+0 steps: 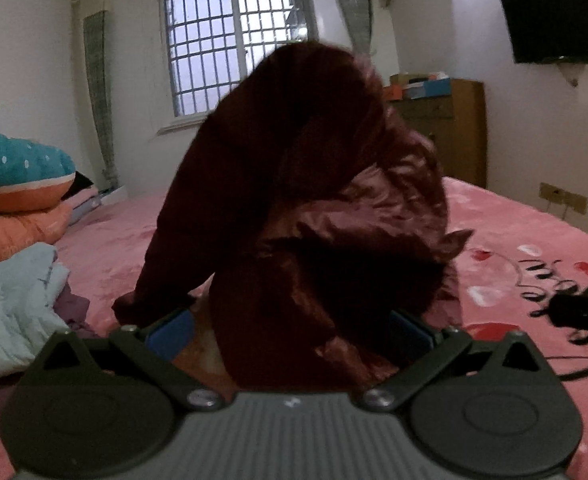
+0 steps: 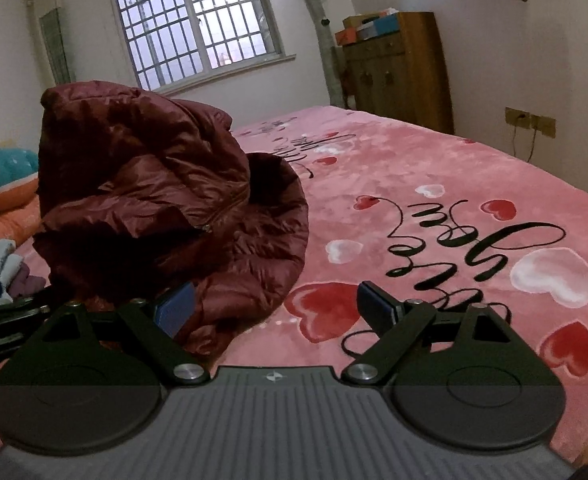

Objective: Fold large clothes

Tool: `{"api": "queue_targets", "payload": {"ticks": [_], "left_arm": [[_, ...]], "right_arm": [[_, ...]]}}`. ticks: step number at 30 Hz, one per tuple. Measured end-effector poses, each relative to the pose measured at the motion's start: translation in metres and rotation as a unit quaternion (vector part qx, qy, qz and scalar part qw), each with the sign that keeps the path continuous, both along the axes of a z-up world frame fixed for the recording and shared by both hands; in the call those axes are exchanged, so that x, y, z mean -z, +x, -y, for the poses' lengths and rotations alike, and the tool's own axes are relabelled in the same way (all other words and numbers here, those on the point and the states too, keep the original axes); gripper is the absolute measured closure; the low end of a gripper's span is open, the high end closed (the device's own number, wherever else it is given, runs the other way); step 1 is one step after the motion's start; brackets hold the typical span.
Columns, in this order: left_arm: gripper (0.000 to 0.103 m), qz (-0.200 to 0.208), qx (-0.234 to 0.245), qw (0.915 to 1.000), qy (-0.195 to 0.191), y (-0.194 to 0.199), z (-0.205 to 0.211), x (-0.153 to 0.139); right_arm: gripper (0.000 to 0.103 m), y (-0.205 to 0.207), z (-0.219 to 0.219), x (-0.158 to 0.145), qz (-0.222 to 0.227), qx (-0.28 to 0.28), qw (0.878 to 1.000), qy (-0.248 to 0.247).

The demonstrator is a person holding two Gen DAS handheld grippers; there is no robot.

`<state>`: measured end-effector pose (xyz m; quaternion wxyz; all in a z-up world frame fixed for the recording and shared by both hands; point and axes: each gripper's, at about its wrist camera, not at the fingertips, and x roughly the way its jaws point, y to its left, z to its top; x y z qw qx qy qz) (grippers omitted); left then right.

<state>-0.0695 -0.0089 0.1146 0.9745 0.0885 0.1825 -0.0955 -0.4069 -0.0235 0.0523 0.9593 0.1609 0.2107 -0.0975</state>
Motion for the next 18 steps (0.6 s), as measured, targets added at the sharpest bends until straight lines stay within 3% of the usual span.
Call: {"api": "queue_targets", "payload": {"ticks": [8, 11, 14, 18], "left_arm": [[0.001, 0.001, -0.023, 0.9997, -0.004, 0.044, 0.010, 0.014], [0.006, 0.002, -0.027, 0.9996, -0.008, 0.054, 0.014, 0.017], [0.018, 0.000, -0.024, 0.9995, -0.021, 0.060, 0.015, 0.016], [0.047, -0.004, -0.027, 0.9989, -0.039, 0.066, 0.016, 0.014]], "right_arm": [[0.000, 0.011, 0.010, 0.001, 0.004, -0.002, 1.000, 0.030], [0.000, 0.015, 0.013, 0.001, 0.004, -0.004, 0.999, 0.033], [0.000, 0.019, 0.016, 0.002, 0.005, -0.004, 0.999, 0.038], [0.000, 0.024, 0.020, 0.003, 0.002, -0.006, 0.999, 0.047]]}}
